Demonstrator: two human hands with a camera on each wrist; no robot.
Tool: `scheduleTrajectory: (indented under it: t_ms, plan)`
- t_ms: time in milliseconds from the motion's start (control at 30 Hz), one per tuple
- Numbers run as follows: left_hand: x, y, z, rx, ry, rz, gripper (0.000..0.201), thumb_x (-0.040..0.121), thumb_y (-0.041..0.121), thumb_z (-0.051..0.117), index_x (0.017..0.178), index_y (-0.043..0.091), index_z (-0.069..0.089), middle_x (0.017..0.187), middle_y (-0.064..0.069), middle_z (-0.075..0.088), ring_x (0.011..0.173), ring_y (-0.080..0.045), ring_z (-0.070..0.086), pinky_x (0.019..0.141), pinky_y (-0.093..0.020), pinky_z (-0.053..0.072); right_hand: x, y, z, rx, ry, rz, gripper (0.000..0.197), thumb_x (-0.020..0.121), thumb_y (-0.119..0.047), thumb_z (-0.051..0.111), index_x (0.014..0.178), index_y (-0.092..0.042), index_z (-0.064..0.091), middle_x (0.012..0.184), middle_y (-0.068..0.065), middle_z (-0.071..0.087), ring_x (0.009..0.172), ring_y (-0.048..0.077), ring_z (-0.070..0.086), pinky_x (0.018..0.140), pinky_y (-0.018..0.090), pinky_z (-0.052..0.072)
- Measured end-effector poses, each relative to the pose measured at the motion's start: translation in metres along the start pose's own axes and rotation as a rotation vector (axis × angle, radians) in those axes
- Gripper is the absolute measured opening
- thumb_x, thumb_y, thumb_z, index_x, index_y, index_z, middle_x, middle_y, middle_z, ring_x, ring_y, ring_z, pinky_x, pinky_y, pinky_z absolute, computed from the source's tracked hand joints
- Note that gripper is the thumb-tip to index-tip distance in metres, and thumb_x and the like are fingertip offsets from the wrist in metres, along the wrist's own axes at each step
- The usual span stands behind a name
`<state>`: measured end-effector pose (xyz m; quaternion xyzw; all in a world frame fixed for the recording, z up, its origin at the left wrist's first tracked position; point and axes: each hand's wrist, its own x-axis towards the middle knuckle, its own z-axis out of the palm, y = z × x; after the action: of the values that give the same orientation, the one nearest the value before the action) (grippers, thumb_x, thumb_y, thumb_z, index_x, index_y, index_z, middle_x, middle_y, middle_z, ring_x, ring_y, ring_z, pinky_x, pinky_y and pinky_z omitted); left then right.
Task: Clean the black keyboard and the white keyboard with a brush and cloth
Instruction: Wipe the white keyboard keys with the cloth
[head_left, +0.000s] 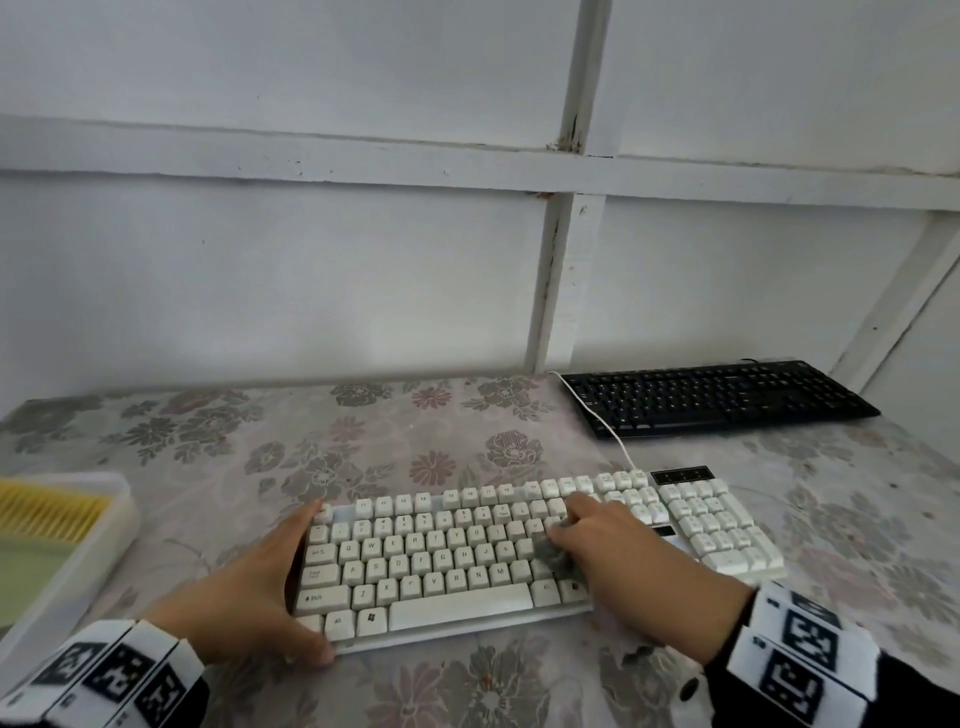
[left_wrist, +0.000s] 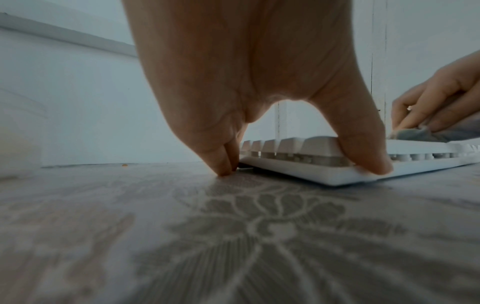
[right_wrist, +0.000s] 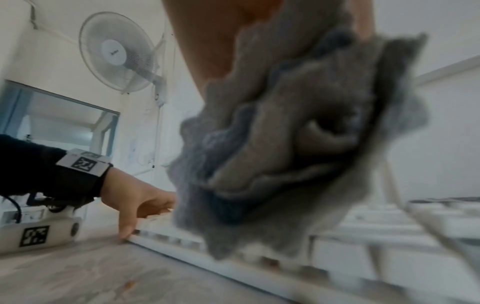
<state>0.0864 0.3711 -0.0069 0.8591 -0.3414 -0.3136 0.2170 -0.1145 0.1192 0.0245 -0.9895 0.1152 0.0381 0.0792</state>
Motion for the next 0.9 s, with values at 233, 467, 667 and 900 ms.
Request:
scheduleTrajectory:
  t_ms: [233,467,667,900]
  plan:
    - [0.000,-0.002,0.000,-0.010,0.012,0.026,0.144,0.036,0.051,0.085,0.145,0.034,-0.007,0.150,0.013,0.017,0.132,-0.005,0.026,0.111,-0.025,0.023,-0.020,0.051,-0.008,0.006,-0.026,0.204,0.026,0.092,-0.012,0.048,0.070,-0.021,0.059,0.084,-0.012,0.033,0.077,0.009,0.045,0.059,0.012,0.031]
    - [-0.001,0.002,-0.002,-0.027,-0.015,0.017,0.152,0.029,0.059,0.085,0.145,0.032,-0.009,0.152,0.011,0.014,0.135,-0.007,0.023,0.114,-0.028,0.020,-0.028,0.069,-0.035,0.046,0.092,0.237,0.026,0.095,-0.013,0.047,0.097,-0.015,0.073,0.093,-0.003,0.047,0.075,0.003,0.049,0.065,0.007,0.037]
    - [-0.002,0.006,-0.001,-0.036,-0.007,0.021,0.150,0.027,0.055,0.084,0.145,0.029,-0.005,0.149,0.010,0.020,0.127,-0.004,0.028,0.111,-0.026,0.023,-0.022,0.069,-0.004,0.009,0.043,0.206,0.024,0.095,-0.017,0.049,0.104,-0.023,0.070,0.099,-0.004,0.047,0.094,0.020,0.048,0.078,0.023,0.041]
    - [0.002,0.000,-0.001,-0.036,-0.004,-0.003,0.144,0.036,0.048,0.087,0.145,0.031,-0.005,0.146,0.008,0.026,0.125,-0.007,0.032,0.106,-0.025,0.028,-0.033,0.079,-0.017,-0.165,-0.044,0.305,0.035,0.093,-0.009,0.047,0.063,-0.026,0.043,0.082,-0.013,0.025,0.084,0.016,0.032,0.060,0.021,0.028]
